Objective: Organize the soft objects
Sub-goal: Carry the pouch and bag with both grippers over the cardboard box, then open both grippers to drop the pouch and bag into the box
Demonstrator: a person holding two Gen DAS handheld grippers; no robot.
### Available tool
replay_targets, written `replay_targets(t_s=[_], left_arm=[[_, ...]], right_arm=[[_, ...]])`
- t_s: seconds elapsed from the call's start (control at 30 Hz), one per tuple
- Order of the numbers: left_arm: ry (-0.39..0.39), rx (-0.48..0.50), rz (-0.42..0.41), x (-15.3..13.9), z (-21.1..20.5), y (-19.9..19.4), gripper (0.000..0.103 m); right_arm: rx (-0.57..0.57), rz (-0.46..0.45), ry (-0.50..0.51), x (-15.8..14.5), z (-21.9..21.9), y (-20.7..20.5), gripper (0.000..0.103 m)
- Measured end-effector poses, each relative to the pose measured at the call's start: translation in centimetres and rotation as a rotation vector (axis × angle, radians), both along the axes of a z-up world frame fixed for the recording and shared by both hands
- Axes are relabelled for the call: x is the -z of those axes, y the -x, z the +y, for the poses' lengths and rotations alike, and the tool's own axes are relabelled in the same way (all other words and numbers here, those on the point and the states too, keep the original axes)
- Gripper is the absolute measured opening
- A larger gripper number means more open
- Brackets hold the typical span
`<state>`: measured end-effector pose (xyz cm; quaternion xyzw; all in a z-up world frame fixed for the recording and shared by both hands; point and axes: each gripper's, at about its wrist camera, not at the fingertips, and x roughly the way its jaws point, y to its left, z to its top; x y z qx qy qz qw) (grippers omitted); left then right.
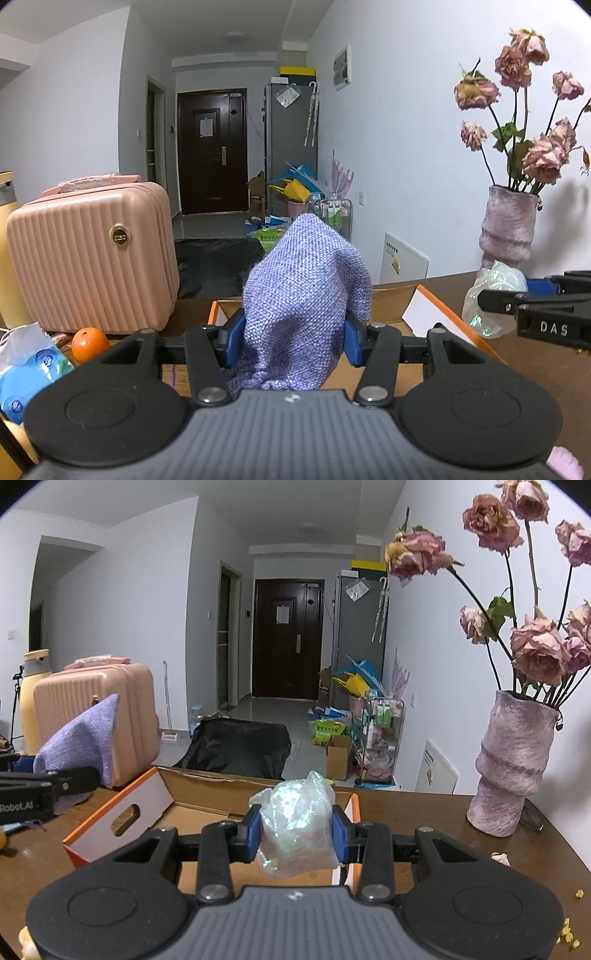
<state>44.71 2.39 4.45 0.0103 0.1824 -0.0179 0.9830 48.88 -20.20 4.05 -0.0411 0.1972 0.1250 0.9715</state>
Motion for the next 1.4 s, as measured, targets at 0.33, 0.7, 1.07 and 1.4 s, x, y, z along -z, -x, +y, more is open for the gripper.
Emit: replay_targets(t_s=[0.33,0.7,1.07,1.4], left_arm=[[-0.042,0.0,0.064,2.1,0.7,-4.4,0.052],[-0.068,-0.021,0.154,4.7,1.3,-7.8,0.052],[-0.063,-0.014,0.133,5.0,1.1,-7.4,0.103],[-0.025,-0.031,0.137,4.5,1.7,-7.5,0.103]], right_arm=[[-0.022,0.059,0.017,1.2,0.5,-4.1,0.037],[-0.057,0.128,0.029,3.5,2.0,-6.2,0.037],[-0.025,0.137,0.022,4.2,1.7,-6.9,0.103],[-0.013,0.142,0.04,4.2,1.8,-6.9,0.103]])
